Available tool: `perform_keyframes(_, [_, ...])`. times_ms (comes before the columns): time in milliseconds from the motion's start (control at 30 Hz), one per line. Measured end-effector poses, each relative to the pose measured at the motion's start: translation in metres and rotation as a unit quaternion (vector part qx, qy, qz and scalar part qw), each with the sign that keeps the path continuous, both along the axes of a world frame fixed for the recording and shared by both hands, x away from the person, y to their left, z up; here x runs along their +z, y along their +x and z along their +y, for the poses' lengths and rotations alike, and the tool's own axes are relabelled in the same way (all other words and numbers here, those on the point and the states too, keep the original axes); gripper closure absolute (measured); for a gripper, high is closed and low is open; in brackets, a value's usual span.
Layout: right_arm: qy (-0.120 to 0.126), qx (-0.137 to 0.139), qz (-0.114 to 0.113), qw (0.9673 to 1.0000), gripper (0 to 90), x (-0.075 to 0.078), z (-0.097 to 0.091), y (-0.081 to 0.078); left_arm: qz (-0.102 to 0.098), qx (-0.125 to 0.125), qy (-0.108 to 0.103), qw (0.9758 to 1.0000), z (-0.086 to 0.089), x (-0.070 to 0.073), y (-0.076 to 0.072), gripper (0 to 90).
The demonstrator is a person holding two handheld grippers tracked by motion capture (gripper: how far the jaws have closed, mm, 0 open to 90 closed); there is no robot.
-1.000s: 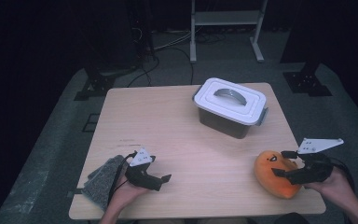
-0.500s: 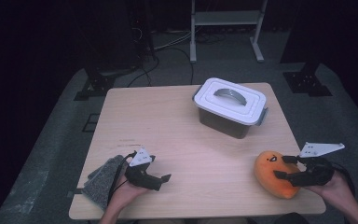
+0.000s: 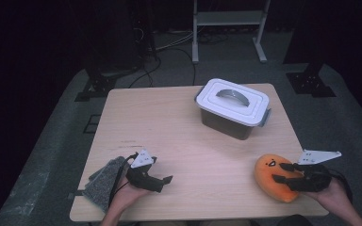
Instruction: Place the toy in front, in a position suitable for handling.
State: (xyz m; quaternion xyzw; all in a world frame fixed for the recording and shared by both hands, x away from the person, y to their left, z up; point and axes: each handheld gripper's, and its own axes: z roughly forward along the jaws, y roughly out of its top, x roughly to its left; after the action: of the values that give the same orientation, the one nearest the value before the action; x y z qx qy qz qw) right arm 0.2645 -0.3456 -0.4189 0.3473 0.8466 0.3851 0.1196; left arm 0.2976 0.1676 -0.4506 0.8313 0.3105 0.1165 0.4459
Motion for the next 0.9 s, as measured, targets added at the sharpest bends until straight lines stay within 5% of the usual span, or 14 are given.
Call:
perform_keyframes(467, [0.005,0.008,-0.006,0.9999,62.0,-0.007,0.002,-0.002,0.001,-0.003,0.002,1.0000,0.000,-0.001,0.000,3.1])
perform_keyframes(900, [0.020,-0.009,-0.017,0.9996,70.6,0.004,-0.007,0.000,0.002,-0.001,0.003,1.0000,0.001,-0.001,0.001,3.1])
